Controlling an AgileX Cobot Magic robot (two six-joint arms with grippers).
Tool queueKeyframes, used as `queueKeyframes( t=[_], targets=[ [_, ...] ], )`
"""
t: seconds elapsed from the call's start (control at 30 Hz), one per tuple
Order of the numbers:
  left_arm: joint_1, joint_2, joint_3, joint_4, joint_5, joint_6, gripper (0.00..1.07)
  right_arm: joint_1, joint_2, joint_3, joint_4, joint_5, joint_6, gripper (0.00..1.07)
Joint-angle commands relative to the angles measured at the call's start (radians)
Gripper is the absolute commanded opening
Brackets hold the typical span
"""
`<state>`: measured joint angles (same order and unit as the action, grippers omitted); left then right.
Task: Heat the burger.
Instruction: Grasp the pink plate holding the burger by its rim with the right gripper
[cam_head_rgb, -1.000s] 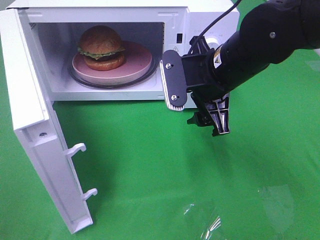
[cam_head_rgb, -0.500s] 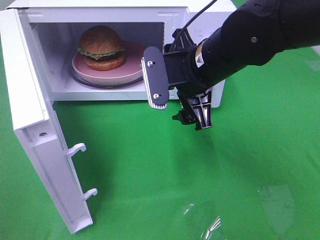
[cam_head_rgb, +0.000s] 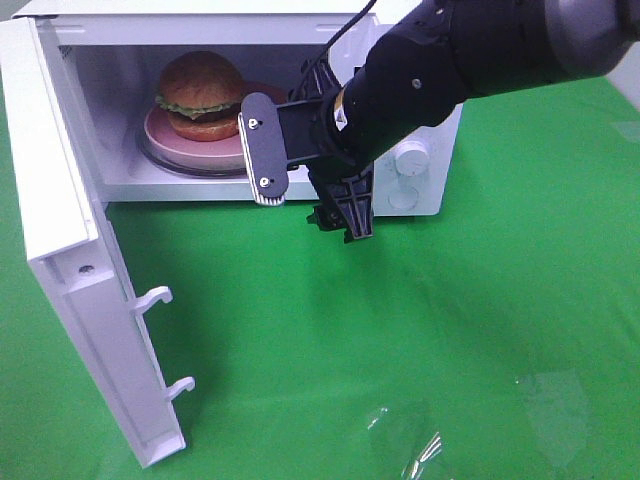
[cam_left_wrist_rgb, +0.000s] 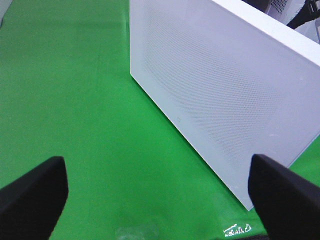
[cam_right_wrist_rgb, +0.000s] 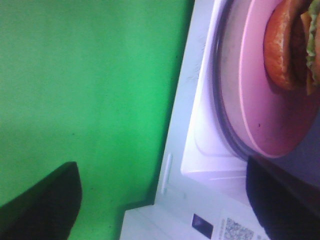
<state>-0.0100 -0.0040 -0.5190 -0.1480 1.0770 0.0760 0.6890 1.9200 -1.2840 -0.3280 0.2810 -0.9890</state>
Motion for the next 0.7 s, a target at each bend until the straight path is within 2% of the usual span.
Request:
queueKeyframes(
  t=[0.03, 0.5, 0.57, 0.67, 0.7],
  targets=[
    [0.002, -0.016, 0.003, -0.005, -0.008, -0.004, 0.90, 0.001, 0.019, -0.036, -0.013, -0.004, 0.011, 0.86],
    [0.002, -0.016, 0.003, -0.005, -0.008, -0.004, 0.90, 0.000, 0.173, -0.213, -0.017, 0.035, 0.021, 0.85],
    [0.002, -0.016, 0.003, -0.005, -0.008, -0.004, 0.90, 0.000, 0.223, -0.285, -0.017, 0.060, 0.030, 0.84],
    [0.002, -0.016, 0.003, -0.005, -0.008, -0.004, 0.90, 0.000, 0.233, -0.304, -0.017, 0.067, 0.038, 0.83],
    [0.002, -0.016, 0.003, -0.005, -0.008, -0.004, 0.90, 0.000, 0.254, -0.339, -0.017, 0.078, 0.051, 0.83]
  ],
)
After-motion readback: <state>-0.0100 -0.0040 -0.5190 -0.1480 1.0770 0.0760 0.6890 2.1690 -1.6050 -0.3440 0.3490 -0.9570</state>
